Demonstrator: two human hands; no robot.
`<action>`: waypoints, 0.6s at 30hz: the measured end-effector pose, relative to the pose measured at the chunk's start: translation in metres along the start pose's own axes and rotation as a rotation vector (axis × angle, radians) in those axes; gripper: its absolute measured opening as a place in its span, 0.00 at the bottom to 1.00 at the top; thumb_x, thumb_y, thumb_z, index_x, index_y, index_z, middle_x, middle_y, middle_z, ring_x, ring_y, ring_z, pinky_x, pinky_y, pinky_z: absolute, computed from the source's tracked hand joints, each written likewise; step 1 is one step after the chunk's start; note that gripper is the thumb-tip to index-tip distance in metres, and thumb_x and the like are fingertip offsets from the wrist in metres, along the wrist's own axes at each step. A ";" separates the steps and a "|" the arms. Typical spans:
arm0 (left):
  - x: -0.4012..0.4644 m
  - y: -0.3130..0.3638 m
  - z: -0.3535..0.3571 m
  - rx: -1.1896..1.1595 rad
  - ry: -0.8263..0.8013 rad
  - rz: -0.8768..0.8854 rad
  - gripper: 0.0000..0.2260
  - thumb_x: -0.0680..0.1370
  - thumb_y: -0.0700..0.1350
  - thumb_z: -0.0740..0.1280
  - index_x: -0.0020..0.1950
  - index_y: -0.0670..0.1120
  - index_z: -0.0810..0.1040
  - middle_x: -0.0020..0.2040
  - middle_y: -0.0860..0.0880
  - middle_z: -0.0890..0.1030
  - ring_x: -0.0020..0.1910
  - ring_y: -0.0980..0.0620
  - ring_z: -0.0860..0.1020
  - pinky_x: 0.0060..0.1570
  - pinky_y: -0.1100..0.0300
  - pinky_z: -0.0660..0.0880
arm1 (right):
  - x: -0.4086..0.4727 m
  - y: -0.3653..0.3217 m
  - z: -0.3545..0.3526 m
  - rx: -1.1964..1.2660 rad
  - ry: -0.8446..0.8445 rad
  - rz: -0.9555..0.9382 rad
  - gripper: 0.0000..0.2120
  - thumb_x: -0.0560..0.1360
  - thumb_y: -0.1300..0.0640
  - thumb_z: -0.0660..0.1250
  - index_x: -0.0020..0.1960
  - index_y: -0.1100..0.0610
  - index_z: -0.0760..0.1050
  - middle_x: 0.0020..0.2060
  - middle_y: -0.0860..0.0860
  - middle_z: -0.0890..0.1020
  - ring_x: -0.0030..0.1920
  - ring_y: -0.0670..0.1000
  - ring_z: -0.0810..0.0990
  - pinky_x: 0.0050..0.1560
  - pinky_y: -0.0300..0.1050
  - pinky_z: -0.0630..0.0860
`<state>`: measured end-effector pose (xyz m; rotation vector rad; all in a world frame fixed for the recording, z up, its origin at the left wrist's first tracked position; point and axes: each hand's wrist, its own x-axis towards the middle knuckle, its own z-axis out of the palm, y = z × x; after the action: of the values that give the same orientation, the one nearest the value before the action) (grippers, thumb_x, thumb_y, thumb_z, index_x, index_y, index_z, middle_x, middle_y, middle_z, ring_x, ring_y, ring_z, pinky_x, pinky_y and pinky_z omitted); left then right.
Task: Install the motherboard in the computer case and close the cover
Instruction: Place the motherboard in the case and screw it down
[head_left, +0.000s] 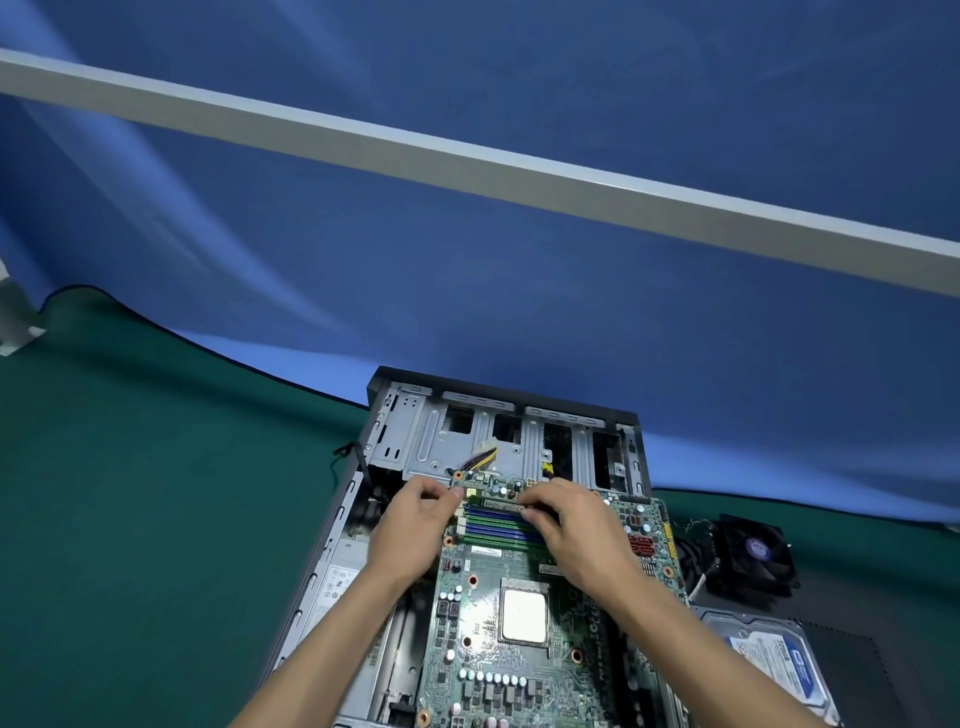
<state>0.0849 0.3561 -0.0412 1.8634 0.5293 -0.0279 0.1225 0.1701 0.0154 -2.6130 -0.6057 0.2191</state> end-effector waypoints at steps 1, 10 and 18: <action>0.000 0.000 0.000 0.000 -0.001 0.003 0.09 0.77 0.56 0.64 0.46 0.50 0.73 0.31 0.56 0.74 0.29 0.54 0.70 0.39 0.58 0.67 | 0.000 0.000 0.001 0.000 0.006 0.000 0.11 0.79 0.53 0.63 0.60 0.49 0.78 0.55 0.43 0.80 0.57 0.43 0.75 0.59 0.39 0.71; -0.003 0.003 -0.002 -0.019 -0.020 0.011 0.15 0.75 0.60 0.64 0.46 0.49 0.73 0.28 0.55 0.73 0.24 0.56 0.67 0.35 0.58 0.65 | 0.001 -0.003 0.002 -0.087 0.042 -0.055 0.12 0.81 0.53 0.60 0.62 0.50 0.77 0.54 0.43 0.79 0.55 0.45 0.74 0.53 0.39 0.70; -0.004 0.002 -0.002 -0.040 0.000 0.010 0.14 0.73 0.57 0.70 0.46 0.47 0.73 0.20 0.57 0.70 0.23 0.58 0.65 0.34 0.59 0.63 | -0.001 -0.003 0.006 -0.115 0.031 -0.037 0.11 0.81 0.52 0.59 0.60 0.49 0.76 0.53 0.42 0.78 0.54 0.45 0.72 0.51 0.38 0.68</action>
<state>0.0816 0.3555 -0.0373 1.8270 0.5167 -0.0107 0.1195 0.1743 0.0114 -2.7078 -0.6736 0.1362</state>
